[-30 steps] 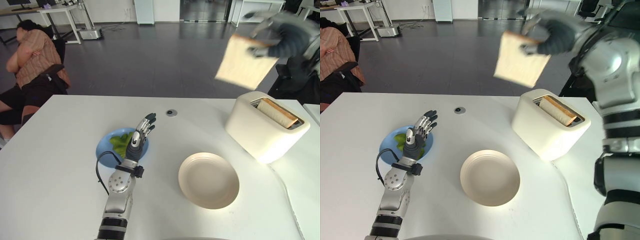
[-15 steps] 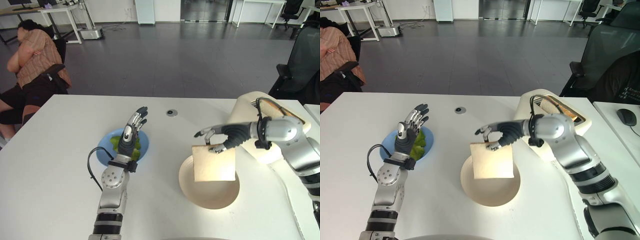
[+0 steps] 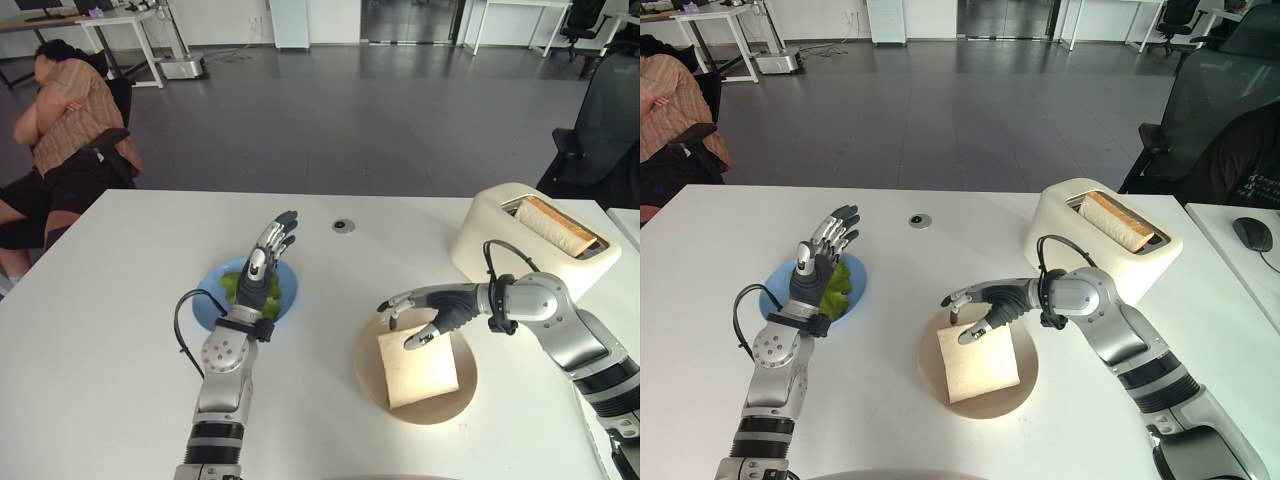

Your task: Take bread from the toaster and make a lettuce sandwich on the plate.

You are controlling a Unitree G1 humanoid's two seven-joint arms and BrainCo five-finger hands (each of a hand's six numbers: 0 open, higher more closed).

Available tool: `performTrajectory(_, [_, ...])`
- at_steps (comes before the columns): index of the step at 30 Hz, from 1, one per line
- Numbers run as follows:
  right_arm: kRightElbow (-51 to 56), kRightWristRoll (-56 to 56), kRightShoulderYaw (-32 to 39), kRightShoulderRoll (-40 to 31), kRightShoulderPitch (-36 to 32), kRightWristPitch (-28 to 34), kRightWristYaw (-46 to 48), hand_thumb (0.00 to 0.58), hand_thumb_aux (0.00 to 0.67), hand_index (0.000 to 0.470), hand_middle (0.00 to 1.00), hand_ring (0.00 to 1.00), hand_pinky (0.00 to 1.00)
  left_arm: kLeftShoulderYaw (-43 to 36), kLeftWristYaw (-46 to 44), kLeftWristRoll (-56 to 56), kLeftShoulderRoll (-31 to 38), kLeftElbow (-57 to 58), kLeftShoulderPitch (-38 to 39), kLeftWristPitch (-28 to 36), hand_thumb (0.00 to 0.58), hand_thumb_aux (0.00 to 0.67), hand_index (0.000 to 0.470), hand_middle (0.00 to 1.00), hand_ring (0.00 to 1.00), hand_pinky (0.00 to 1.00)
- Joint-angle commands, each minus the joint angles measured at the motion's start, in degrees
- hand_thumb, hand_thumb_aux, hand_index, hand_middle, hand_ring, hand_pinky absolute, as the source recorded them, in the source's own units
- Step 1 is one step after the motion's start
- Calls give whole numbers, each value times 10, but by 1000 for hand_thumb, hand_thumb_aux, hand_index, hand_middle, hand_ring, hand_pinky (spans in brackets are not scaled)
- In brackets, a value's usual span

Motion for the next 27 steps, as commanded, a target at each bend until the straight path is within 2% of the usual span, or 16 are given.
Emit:
performTrajectory(1, [23,-30,-43,-3,-50,-14,-37,0,0,0,0,0,0,4,-1,47,48,2,-28,17,0,0,0,0,0,0])
performTrajectory(3, [39,-69,-61,-12,-77,-28,-73,0,0,0,0,0,0,5,3,97,89,11,-43,16,0,0,0,0,0,0])
performTrajectory(6, [68,-107,-88,-18,-115,-48,-123,0,0,0,0,0,0,0,23,222,188,58,-72,28,0,0,0,0,0,0])
performTrajectory(10, [76,-121,-98,-18,-120,-60,-147,0,0,0,0,0,0,-38,92,412,301,126,-103,54,0,0,0,0,0,0])
performTrajectory(13, [74,-124,-100,-18,-115,-63,-152,0,0,0,0,0,0,-69,132,517,353,153,-123,86,0,0,0,0,0,0])
performTrajectory(18, [67,-125,-104,-20,-112,-62,-154,0,0,0,0,0,0,-137,148,632,389,183,-143,128,0,0,0,0,0,0])
performTrajectory(27, [63,-128,-105,-22,-105,-66,-155,0,0,0,0,0,0,-236,137,675,370,284,-173,131,0,0,0,0,0,0])
